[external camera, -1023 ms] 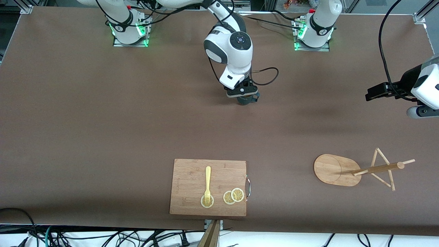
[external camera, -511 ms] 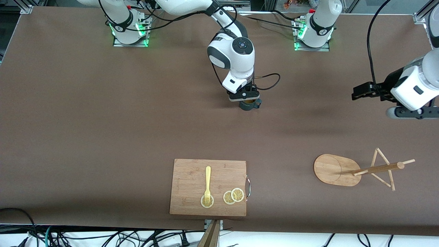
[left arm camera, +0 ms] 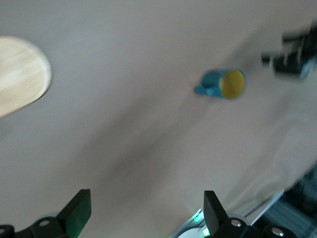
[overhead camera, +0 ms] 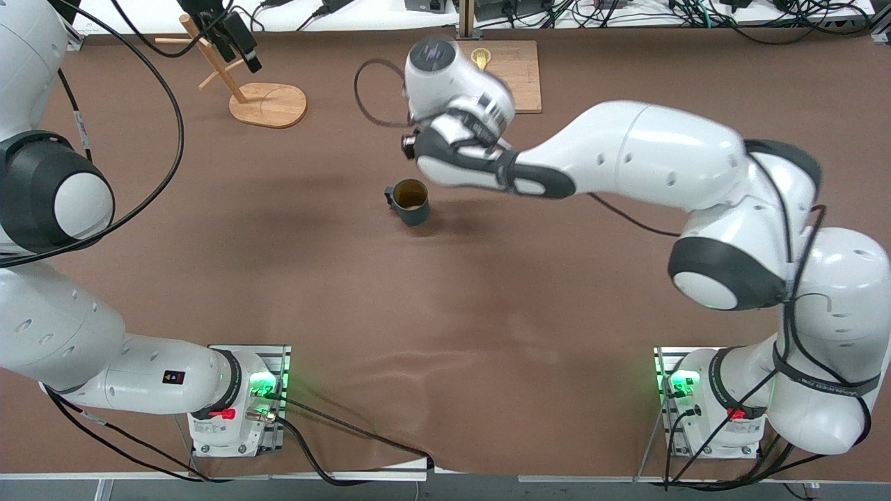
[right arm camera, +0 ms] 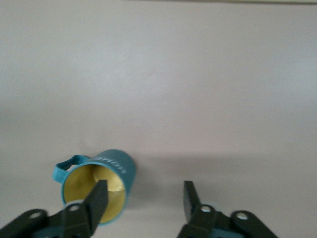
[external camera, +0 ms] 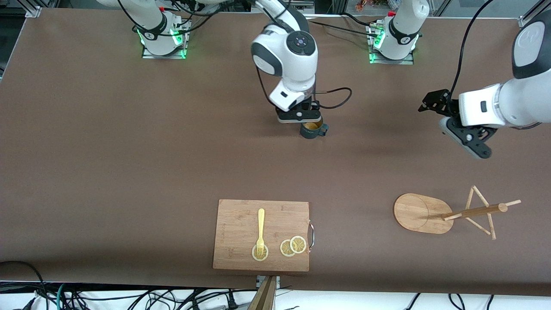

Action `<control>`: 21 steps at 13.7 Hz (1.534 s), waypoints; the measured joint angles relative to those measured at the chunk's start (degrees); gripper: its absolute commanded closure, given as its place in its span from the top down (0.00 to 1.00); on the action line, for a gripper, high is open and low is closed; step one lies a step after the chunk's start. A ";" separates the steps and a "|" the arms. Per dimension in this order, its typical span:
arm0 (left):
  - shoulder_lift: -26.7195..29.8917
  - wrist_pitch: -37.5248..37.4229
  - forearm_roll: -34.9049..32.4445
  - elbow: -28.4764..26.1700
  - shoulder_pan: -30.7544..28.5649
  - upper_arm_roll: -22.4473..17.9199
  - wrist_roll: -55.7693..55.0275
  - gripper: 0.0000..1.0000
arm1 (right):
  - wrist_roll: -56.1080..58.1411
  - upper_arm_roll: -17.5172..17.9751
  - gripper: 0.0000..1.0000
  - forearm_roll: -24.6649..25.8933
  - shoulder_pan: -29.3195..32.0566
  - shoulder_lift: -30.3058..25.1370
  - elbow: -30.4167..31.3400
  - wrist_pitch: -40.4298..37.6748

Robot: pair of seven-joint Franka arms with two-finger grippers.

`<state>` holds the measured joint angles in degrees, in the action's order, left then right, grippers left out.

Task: Pass cup and hang on rack
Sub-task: 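Grasp the mug handle with the left gripper while the right gripper holds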

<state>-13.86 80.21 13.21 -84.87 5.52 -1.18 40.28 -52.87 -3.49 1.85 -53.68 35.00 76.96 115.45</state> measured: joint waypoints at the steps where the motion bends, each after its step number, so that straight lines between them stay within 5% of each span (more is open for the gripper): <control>1: -0.14 0.11 1.13 -1.56 0.16 0.02 6.14 1.00 | 0.02 -0.45 1.00 -0.08 1.82 -2.51 0.02 -3.48; 3: -0.53 3.35 3.92 -5.96 0.63 0.03 19.08 1.00 | 0.25 -3.01 1.00 -0.16 5.14 -6.80 0.11 -8.60; 7: -3.04 19.06 15.77 -19.00 0.85 0.03 45.93 1.00 | 11.16 -13.63 1.00 -4.49 7.51 -14.30 0.81 -17.70; 12: -7.08 29.79 33.87 -28.62 2.51 0.22 73.93 1.00 | 24.40 -24.02 1.00 -8.33 8.23 -27.66 11.01 -20.75; 17: -13.70 30.90 48.39 -32.00 2.64 0.39 92.13 1.00 | 28.50 -26.52 1.00 -1.02 8.21 -45.12 21.54 -25.57; 21: -18.50 30.91 58.19 -33.30 2.99 0.92 102.23 1.00 | 29.03 -26.93 1.00 3.14 8.19 -49.69 25.71 -24.87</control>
<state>-32.36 111.12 71.40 -118.17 8.51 -0.26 142.51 -23.84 -30.43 4.99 -45.48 -14.69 102.67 90.58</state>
